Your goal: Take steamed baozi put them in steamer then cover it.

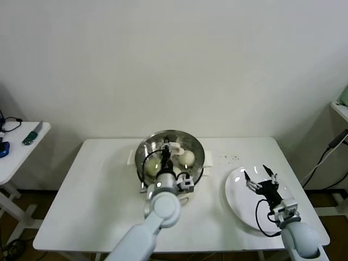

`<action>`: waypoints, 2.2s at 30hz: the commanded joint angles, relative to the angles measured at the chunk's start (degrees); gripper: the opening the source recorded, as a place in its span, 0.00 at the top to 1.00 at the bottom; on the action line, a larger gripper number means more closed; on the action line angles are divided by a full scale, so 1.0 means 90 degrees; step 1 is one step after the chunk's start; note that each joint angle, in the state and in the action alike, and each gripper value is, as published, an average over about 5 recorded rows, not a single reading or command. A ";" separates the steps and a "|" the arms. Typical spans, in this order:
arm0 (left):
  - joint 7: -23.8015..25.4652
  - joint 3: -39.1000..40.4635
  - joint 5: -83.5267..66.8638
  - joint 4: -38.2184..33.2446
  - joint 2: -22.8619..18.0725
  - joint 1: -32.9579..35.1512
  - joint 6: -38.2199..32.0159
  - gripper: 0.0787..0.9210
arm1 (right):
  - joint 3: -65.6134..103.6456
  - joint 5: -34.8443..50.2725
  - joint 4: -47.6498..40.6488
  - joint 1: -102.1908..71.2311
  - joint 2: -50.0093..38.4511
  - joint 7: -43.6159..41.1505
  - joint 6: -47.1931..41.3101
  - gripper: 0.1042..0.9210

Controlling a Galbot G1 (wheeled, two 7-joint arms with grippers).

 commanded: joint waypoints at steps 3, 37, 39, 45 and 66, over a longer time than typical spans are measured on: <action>-0.0006 0.0014 -0.0690 -0.0940 0.0402 0.0189 0.0308 0.58 | 0.0035 0.0164 0.0018 -0.0008 -0.0009 -0.0021 -0.0190 0.12; -0.2699 -0.5519 -0.9481 -0.2381 0.0884 0.4399 -0.5550 0.12 | 0.0053 0.0423 0.0044 -0.0051 0.0101 -0.0176 -0.0098 0.12; -0.2682 -0.5641 -1.0040 -0.2112 0.0711 0.4429 -0.5698 0.12 | 0.0051 0.0431 0.0055 -0.0067 0.0114 -0.0198 -0.0068 0.12; -0.2492 -0.5806 -1.0758 -0.1378 0.0373 0.4466 -0.5934 0.12 | 0.0071 0.0430 0.0079 -0.0147 0.0131 -0.0292 0.0118 0.12; -0.2091 -0.5711 -1.0406 -0.1064 0.0270 0.4517 -0.5908 0.12 | -0.0066 0.0378 0.0118 -0.0251 0.0156 -0.0350 0.0376 0.12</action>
